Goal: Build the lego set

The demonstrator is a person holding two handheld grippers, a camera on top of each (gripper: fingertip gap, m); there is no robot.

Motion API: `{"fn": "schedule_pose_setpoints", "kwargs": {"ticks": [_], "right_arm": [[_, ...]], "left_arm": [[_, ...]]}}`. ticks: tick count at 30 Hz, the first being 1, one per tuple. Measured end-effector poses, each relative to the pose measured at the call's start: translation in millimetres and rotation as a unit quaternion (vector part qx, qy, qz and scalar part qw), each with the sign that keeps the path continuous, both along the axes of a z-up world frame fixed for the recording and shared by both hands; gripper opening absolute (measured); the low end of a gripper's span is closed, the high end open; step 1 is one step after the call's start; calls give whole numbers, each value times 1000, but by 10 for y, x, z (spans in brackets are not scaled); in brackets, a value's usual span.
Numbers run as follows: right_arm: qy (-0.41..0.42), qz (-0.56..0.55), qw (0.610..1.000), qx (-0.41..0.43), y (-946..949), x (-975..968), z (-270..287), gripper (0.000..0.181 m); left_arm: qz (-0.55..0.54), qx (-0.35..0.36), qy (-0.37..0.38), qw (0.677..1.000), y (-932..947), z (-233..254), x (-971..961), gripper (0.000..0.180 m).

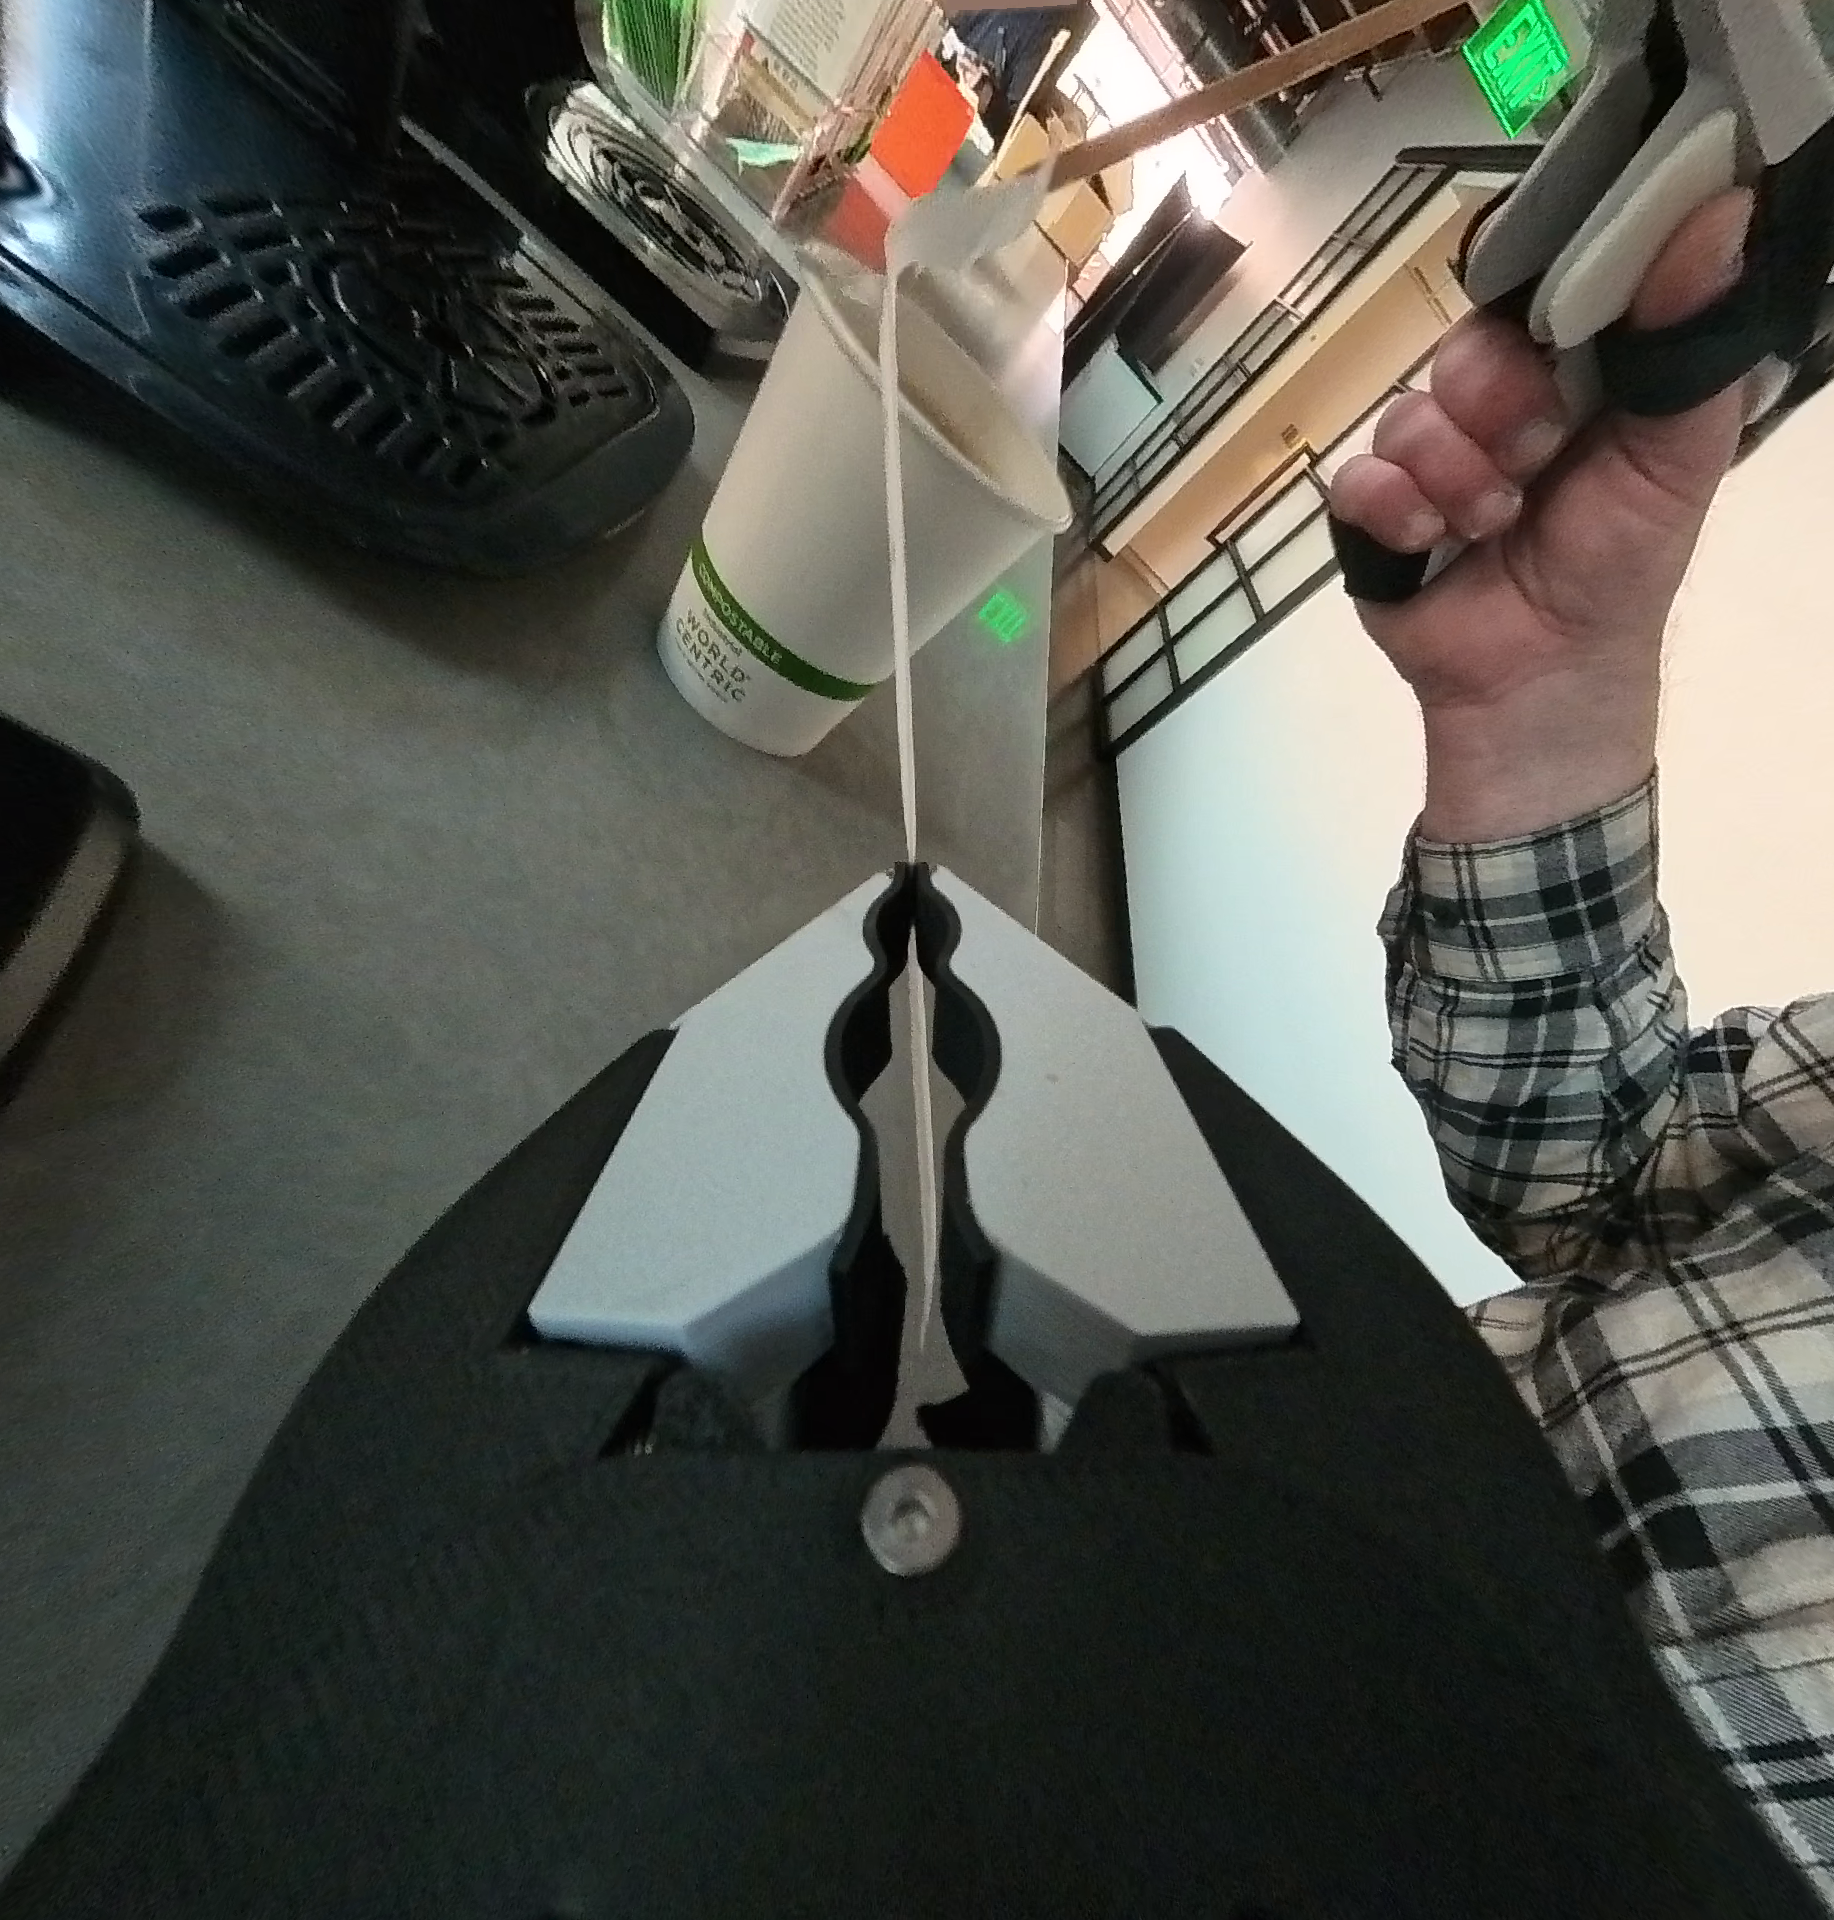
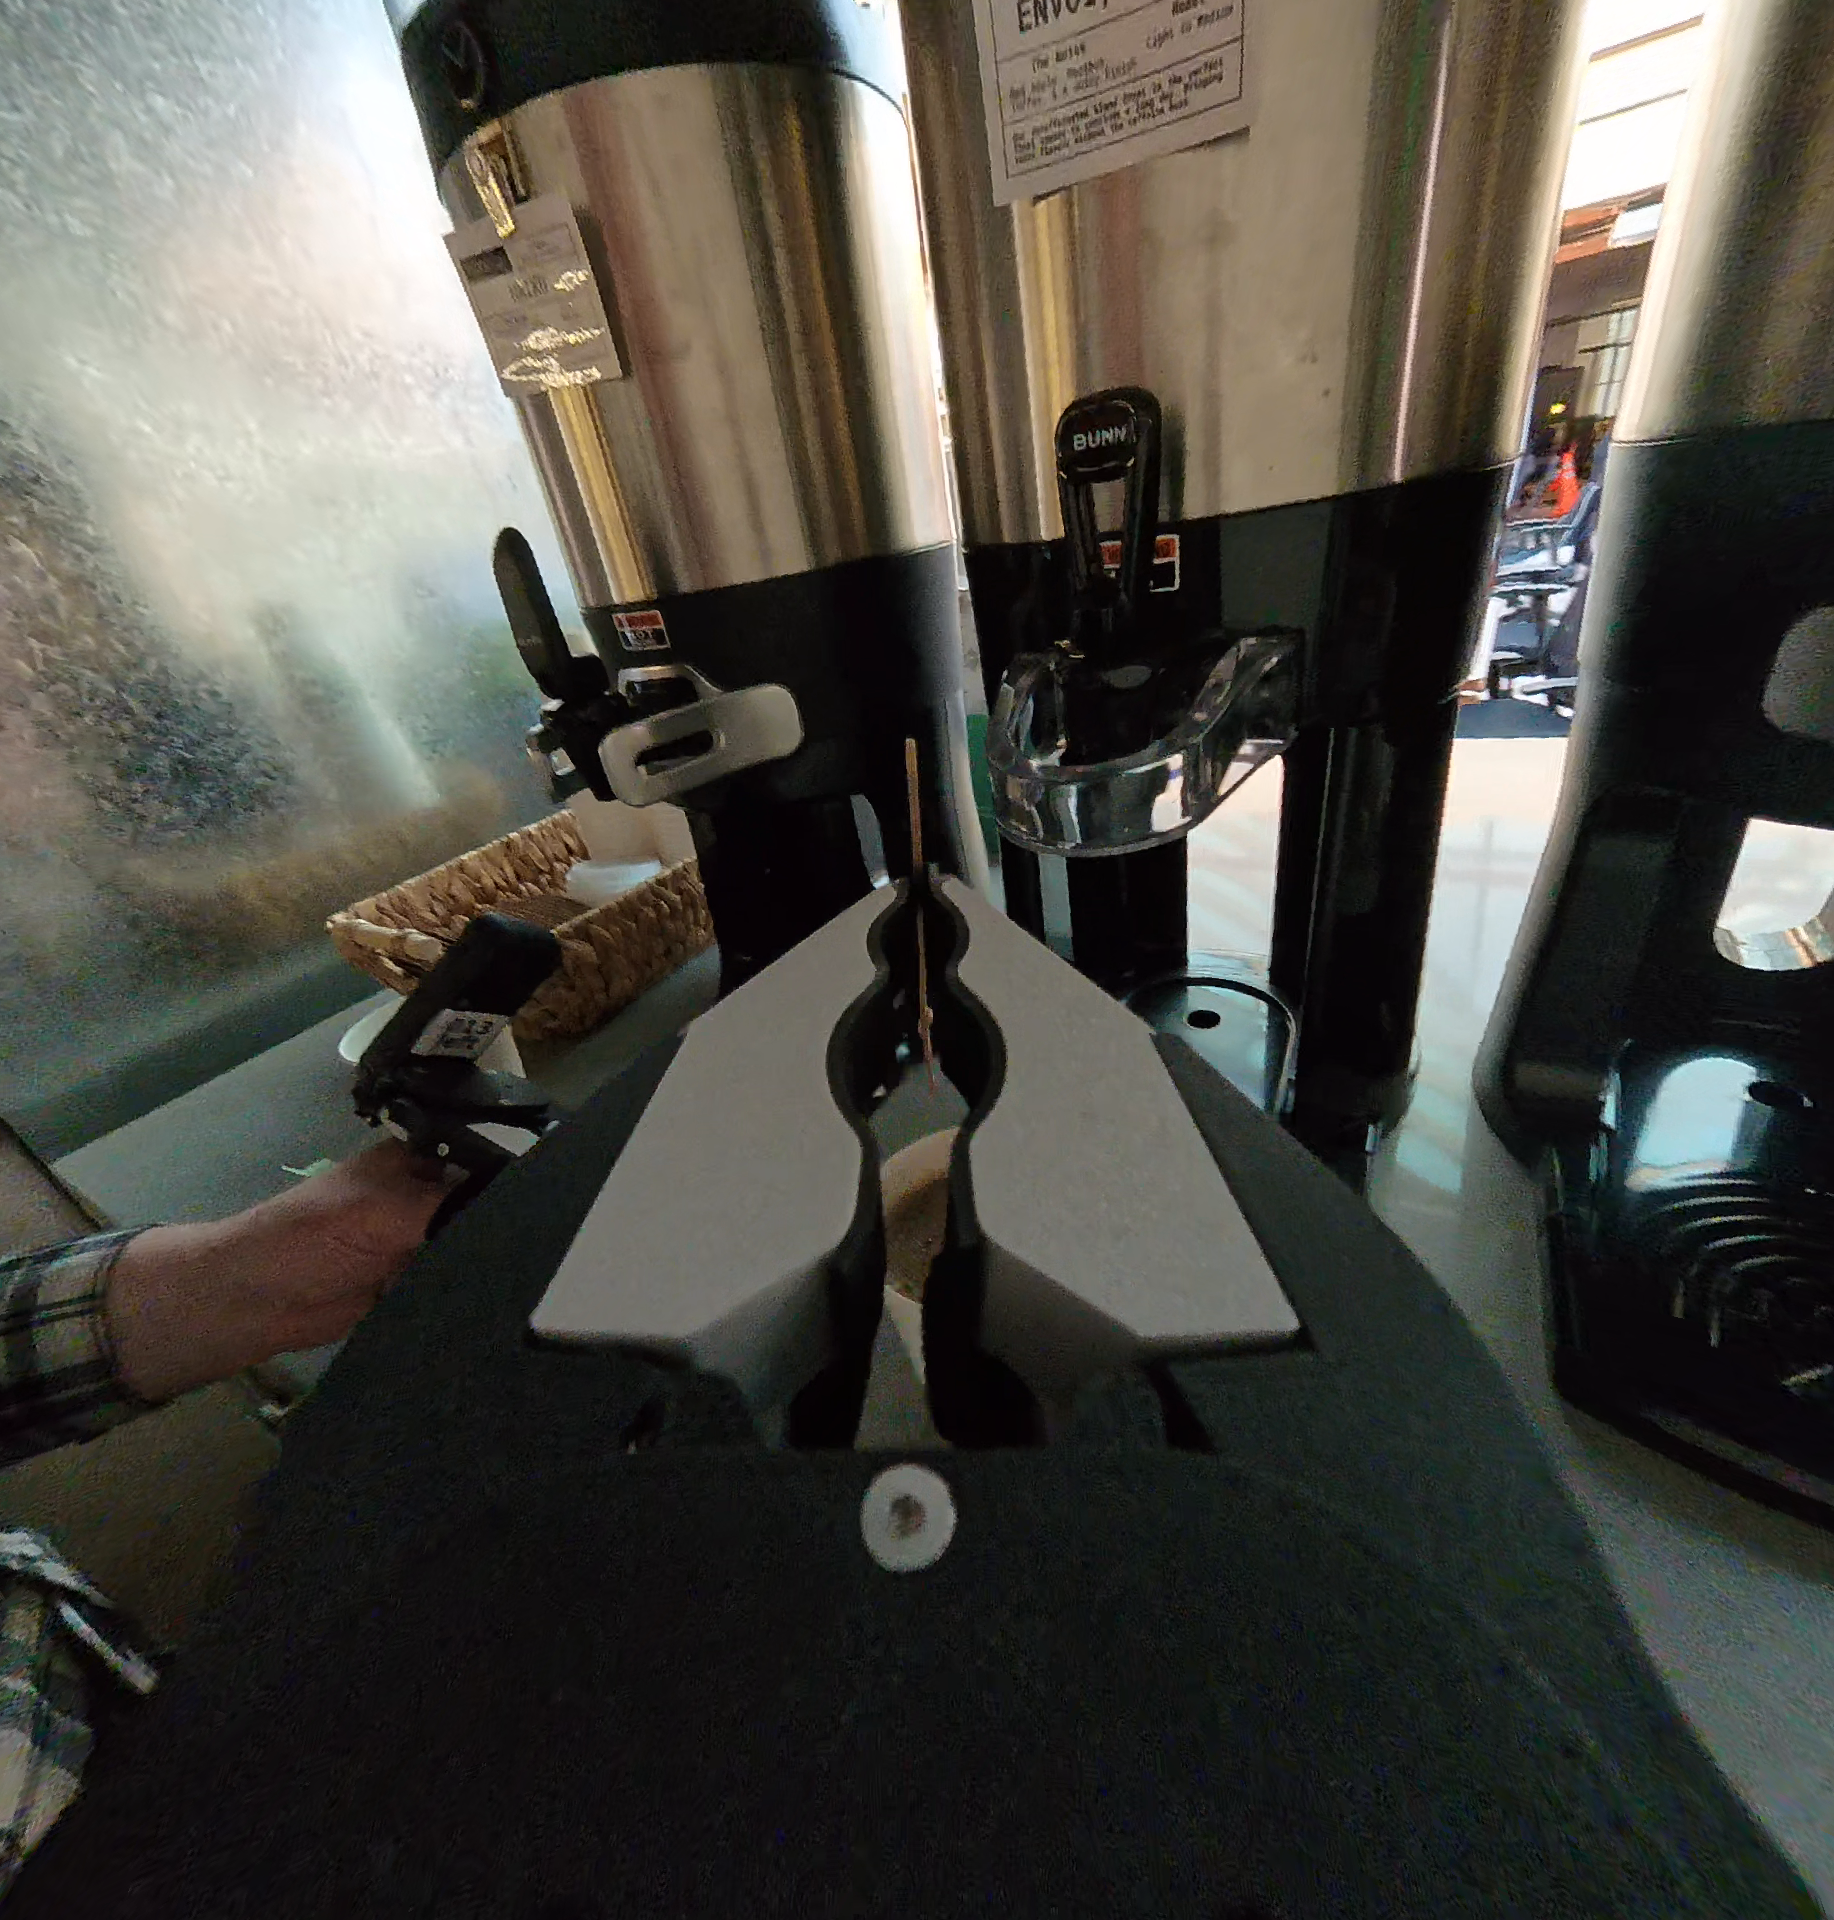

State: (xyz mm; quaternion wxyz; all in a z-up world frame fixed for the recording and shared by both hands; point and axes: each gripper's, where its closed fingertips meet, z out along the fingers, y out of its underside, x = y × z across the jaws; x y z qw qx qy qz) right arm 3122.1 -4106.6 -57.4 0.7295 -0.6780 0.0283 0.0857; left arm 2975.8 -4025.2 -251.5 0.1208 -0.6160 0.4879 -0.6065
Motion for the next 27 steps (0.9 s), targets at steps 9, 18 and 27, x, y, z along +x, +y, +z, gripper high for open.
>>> {"fn": "schedule_pose_setpoints", "kwargs": {"ticks": [9,18,27], "right_arm": [[55,120,991,-29,223,-361,-112,0],[91,253,954,-132,596,-994,-647,0],[145,273,937,-165,854,-1187,-973,0]], "left_arm": [[14,14,-13,1000,146,113,-42,0],[1,27,-31,999,161,179,-72,0],[-52,5,-78,996,30,328,-120,0]]}}
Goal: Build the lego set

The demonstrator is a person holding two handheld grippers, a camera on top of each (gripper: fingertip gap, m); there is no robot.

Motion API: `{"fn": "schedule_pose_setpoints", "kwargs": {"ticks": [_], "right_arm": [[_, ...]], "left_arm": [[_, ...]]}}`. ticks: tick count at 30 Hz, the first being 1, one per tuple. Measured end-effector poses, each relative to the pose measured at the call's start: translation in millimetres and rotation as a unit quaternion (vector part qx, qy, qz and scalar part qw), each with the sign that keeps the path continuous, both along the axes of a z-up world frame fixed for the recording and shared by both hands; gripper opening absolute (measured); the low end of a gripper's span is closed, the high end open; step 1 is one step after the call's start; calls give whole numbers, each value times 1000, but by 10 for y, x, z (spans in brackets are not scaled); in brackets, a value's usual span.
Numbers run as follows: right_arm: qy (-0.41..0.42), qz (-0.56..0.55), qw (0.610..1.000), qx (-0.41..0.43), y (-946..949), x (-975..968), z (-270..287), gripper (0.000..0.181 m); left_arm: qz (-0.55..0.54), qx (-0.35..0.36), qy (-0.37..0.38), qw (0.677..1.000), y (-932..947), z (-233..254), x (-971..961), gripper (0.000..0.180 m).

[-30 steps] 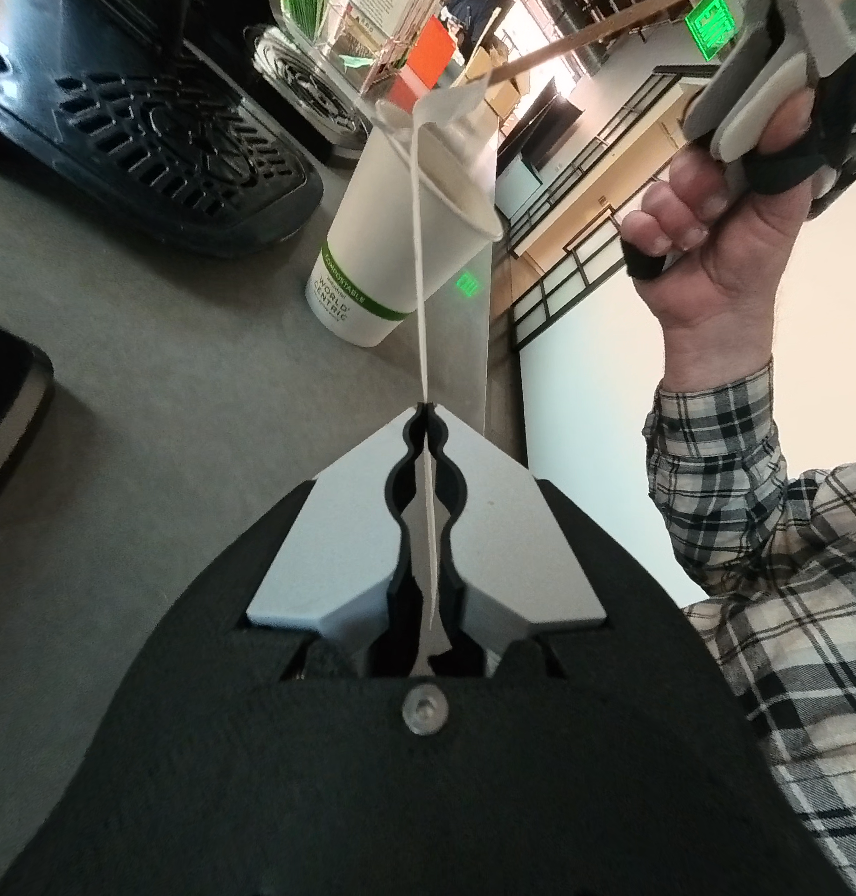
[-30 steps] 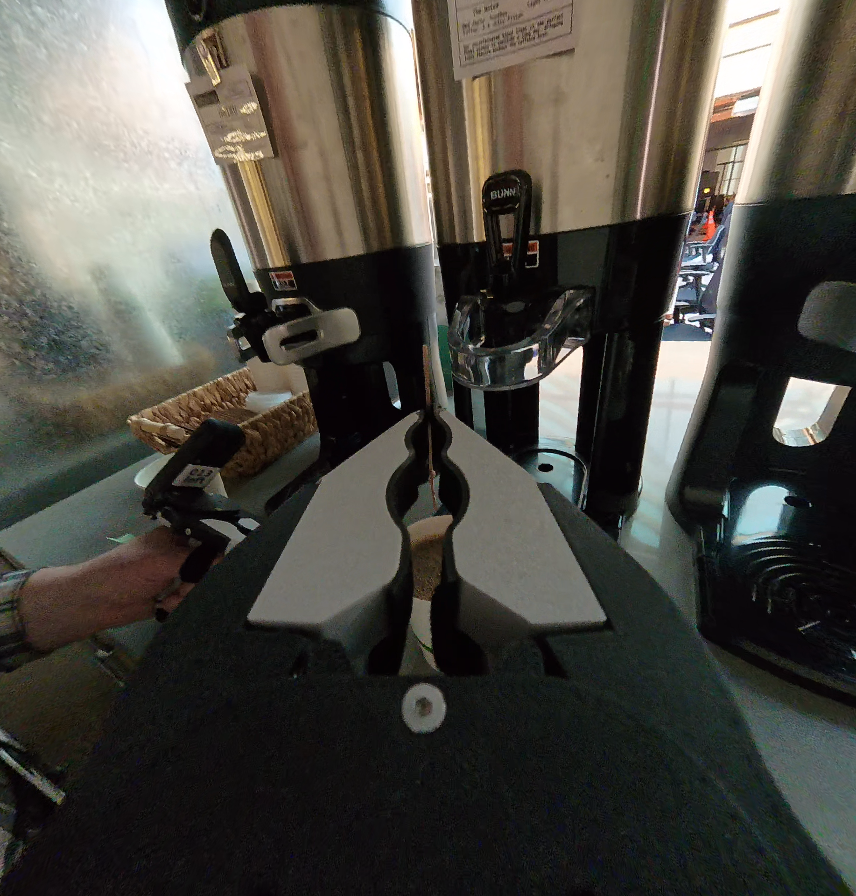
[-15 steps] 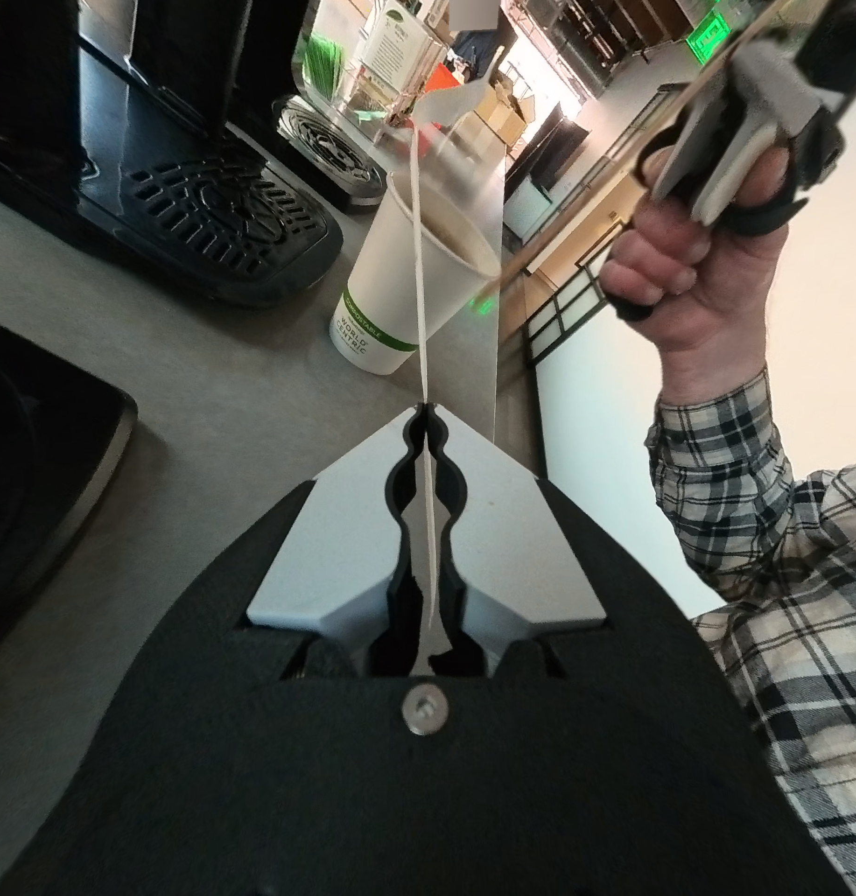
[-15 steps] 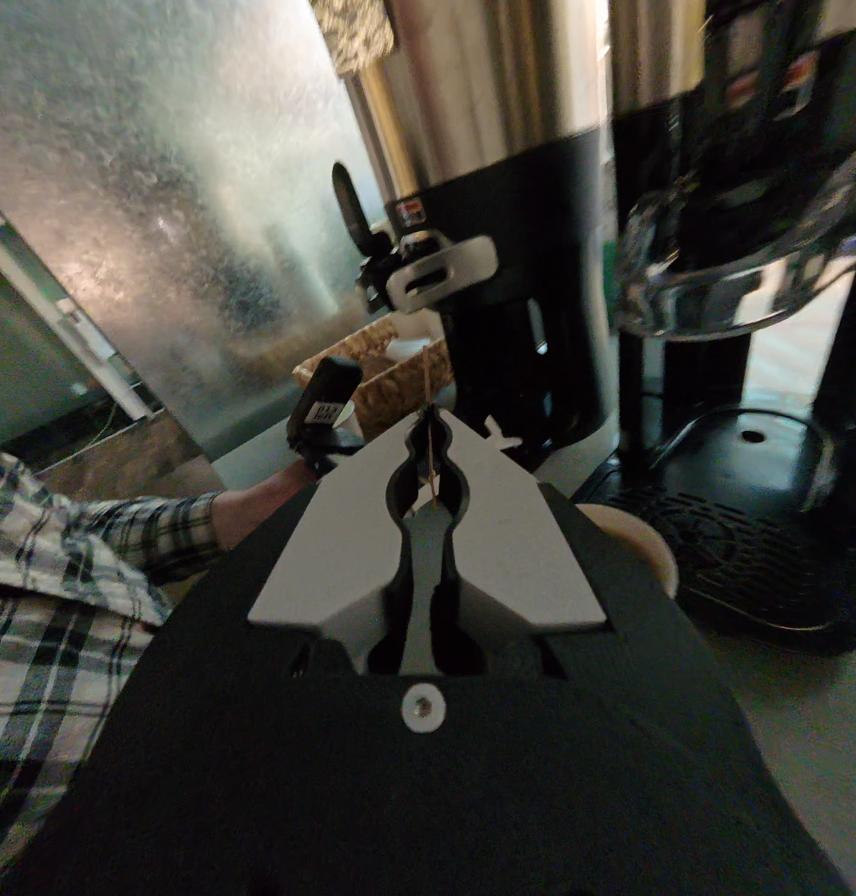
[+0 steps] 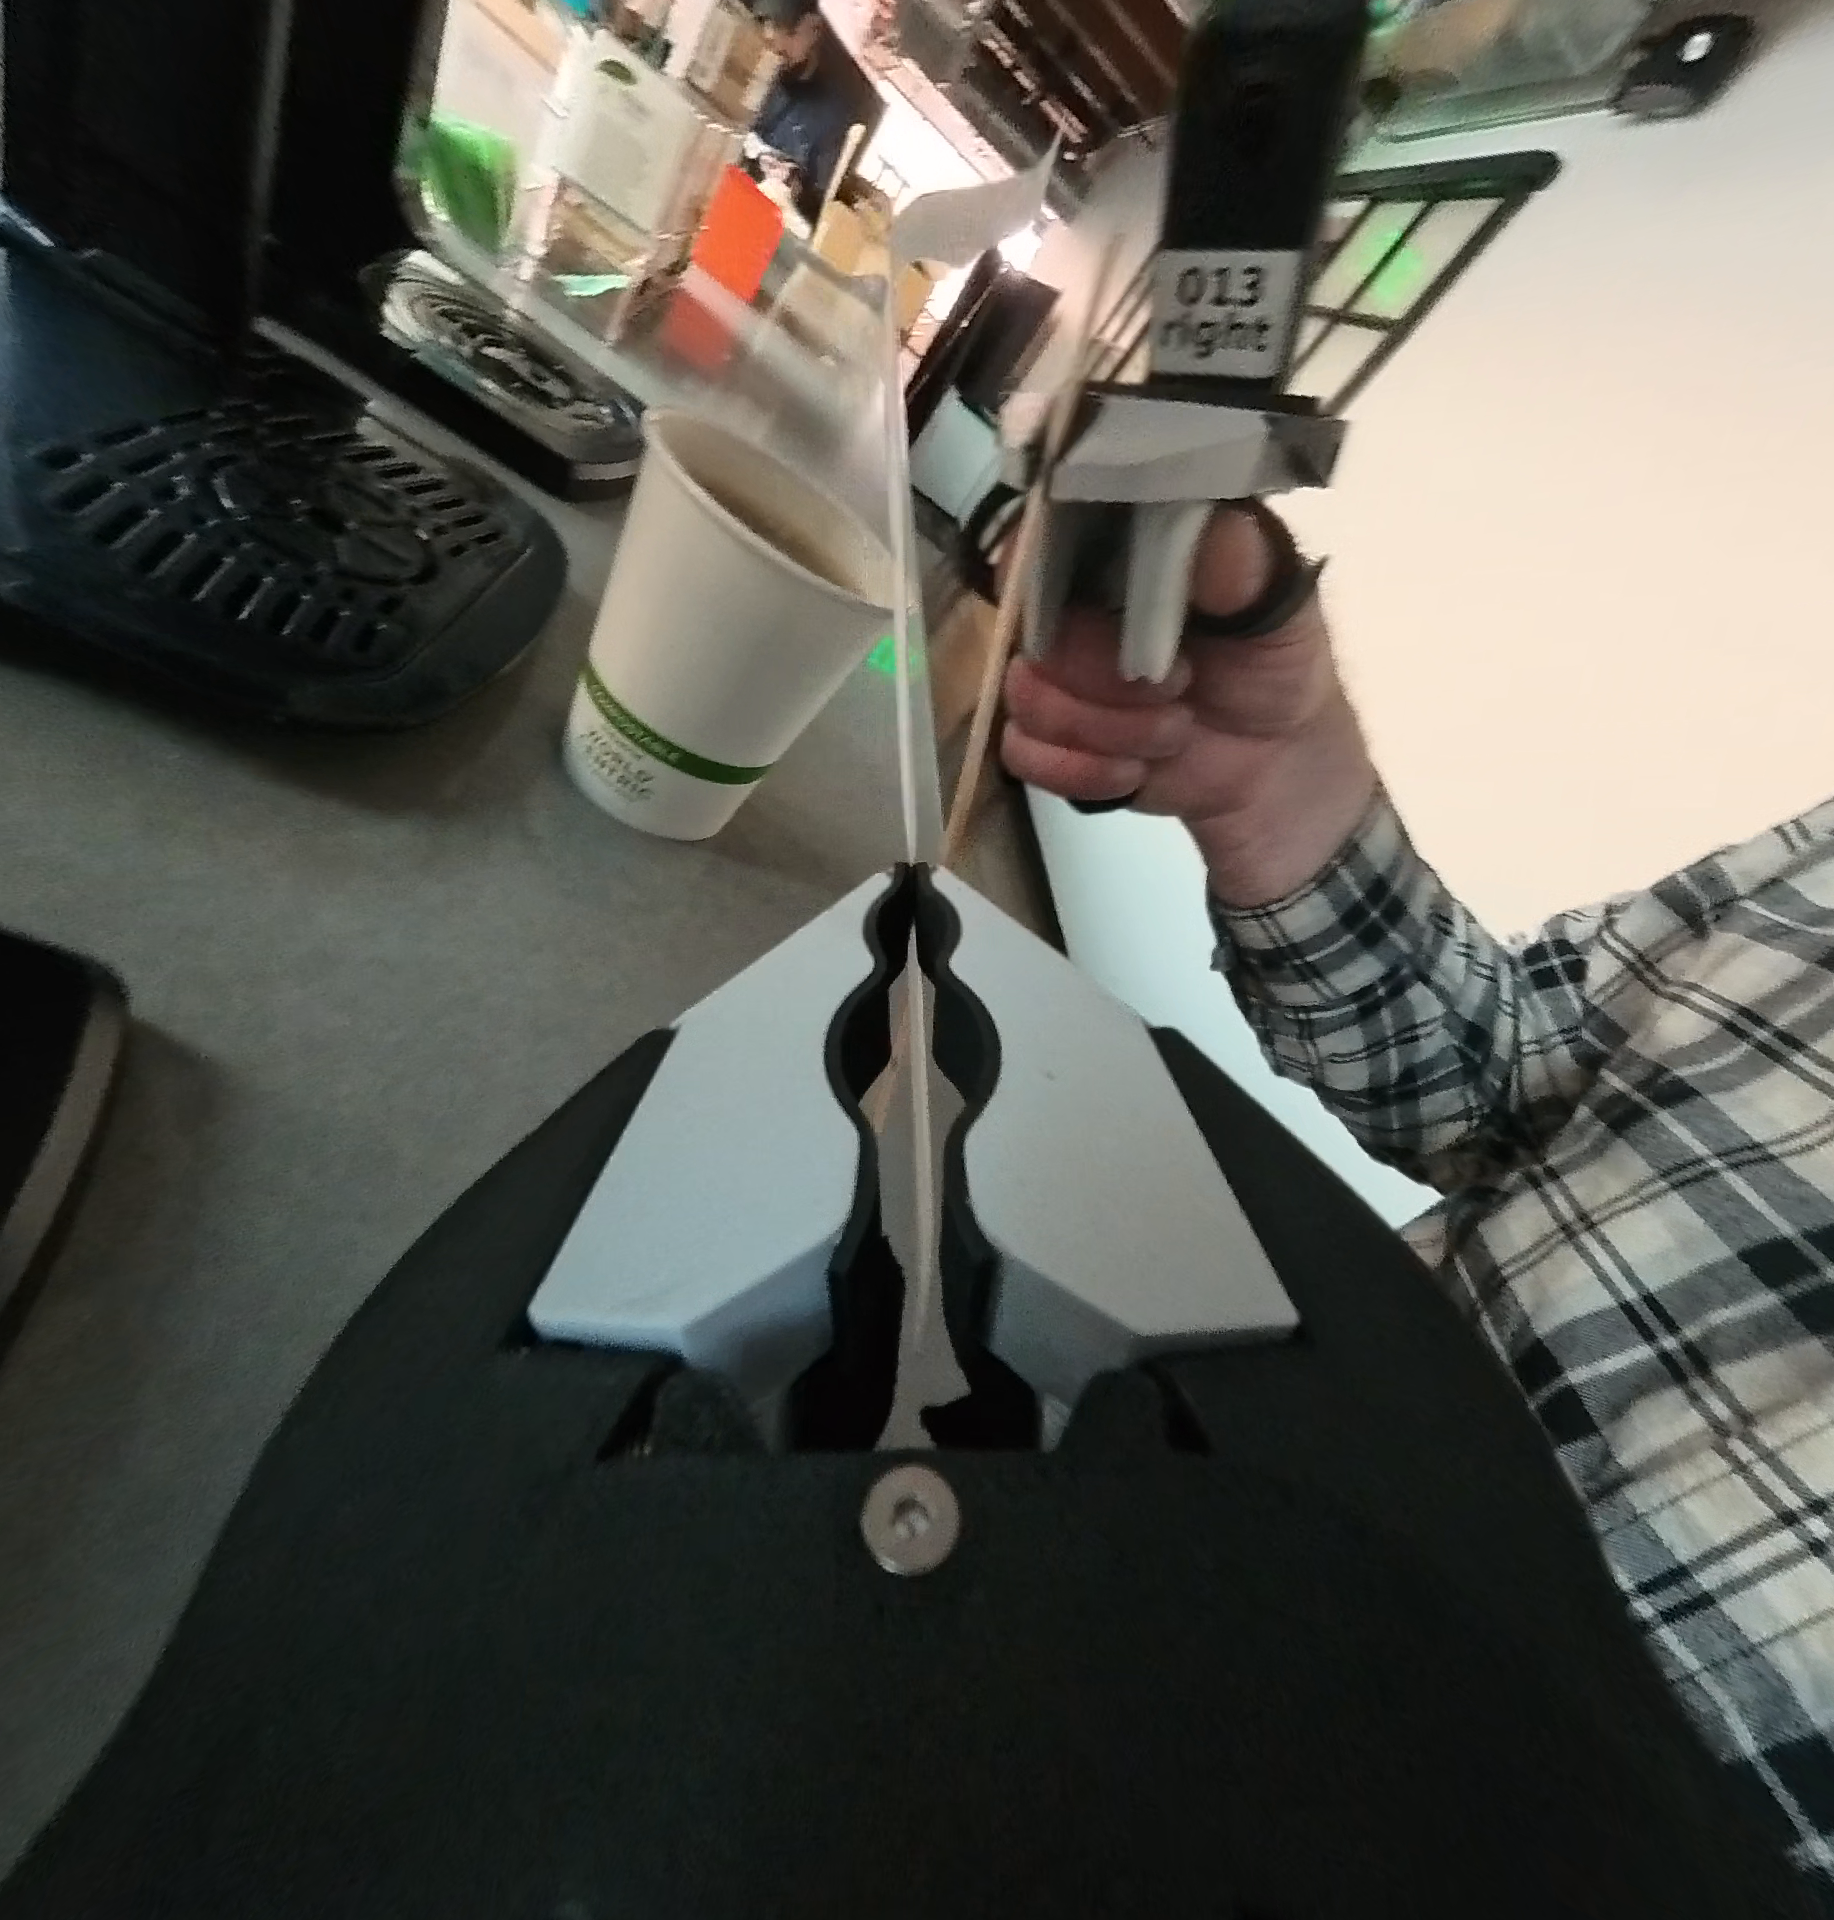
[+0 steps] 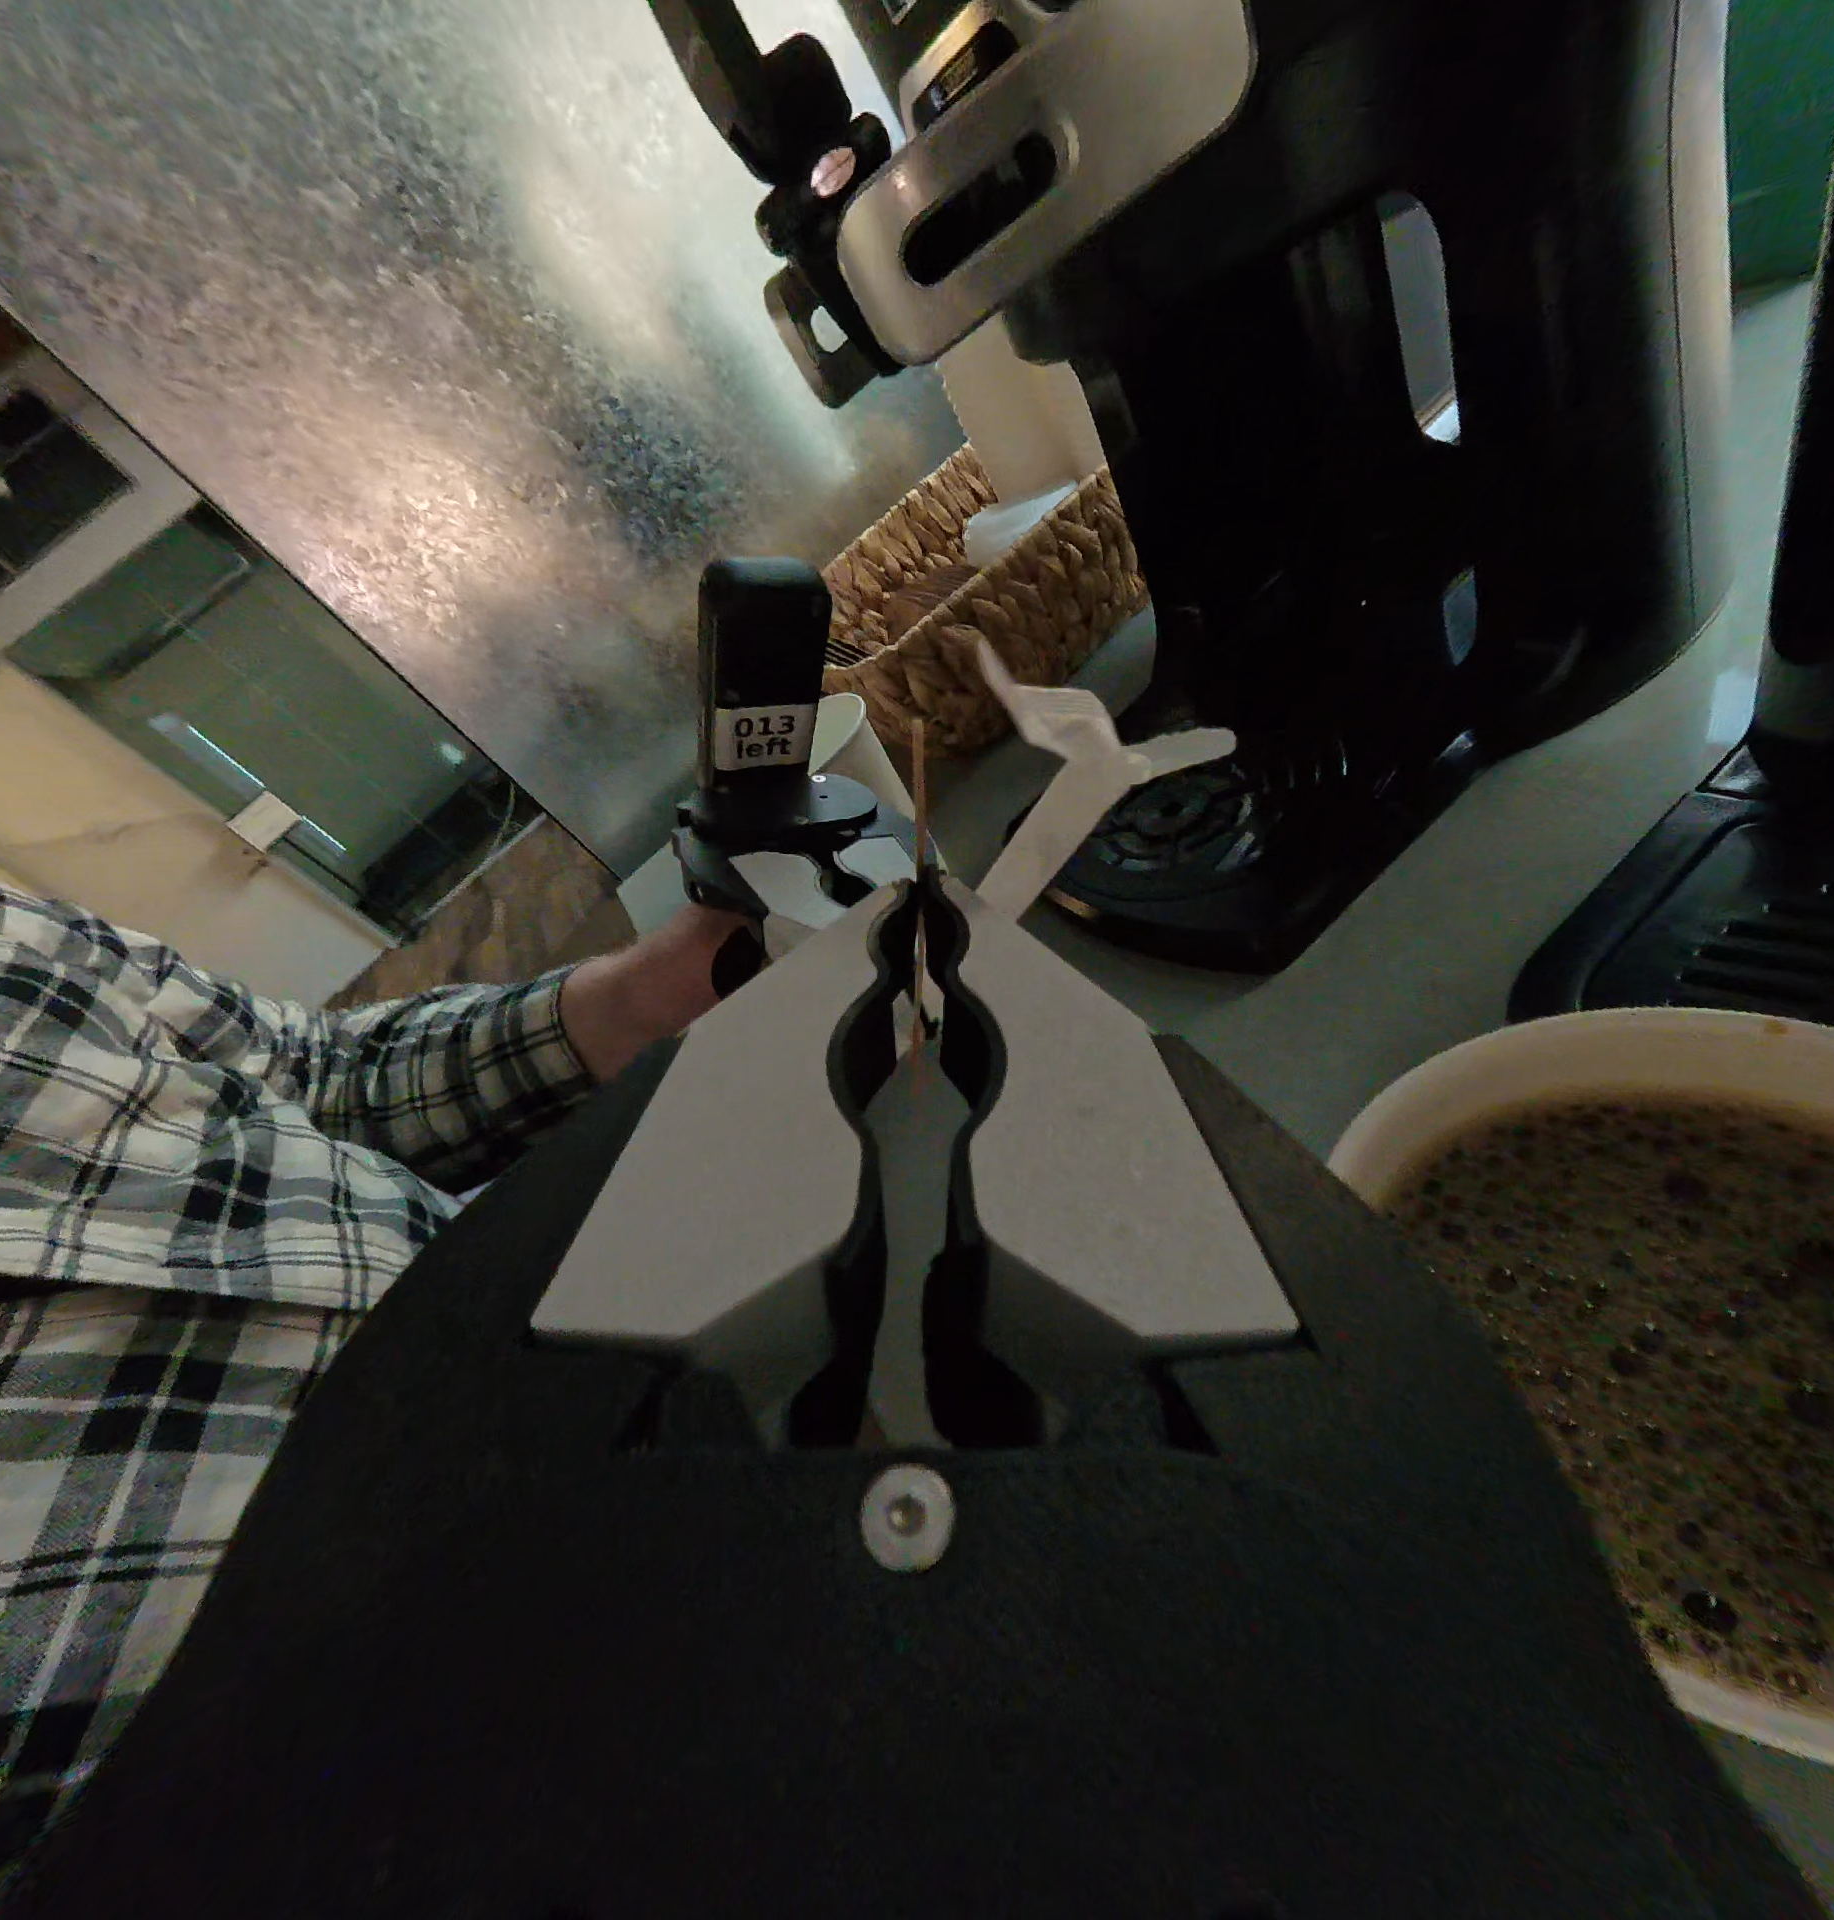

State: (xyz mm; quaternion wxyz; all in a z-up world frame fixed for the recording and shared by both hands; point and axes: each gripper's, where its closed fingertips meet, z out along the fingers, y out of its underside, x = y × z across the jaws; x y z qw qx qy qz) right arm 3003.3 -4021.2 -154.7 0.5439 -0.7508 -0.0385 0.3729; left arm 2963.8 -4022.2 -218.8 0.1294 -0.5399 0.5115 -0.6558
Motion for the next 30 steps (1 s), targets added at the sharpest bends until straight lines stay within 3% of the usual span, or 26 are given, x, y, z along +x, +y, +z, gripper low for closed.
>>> {"fn": "schedule_pose_setpoints", "kwargs": {"ticks": [11,17,30], "right_arm": [[35,-4,999,-10,55,-72,-102,0],[22,19,999,-29,29,-163,-161,0],[-38,74,995,-56,14,-413,-215,0]], "left_arm": [[-24,-3,-26,999,-141,-2,-5,0],[-5,73,-16,997,-138,-83,22,0],[-13,133,-31,991,-246,-34,18,0]]}}
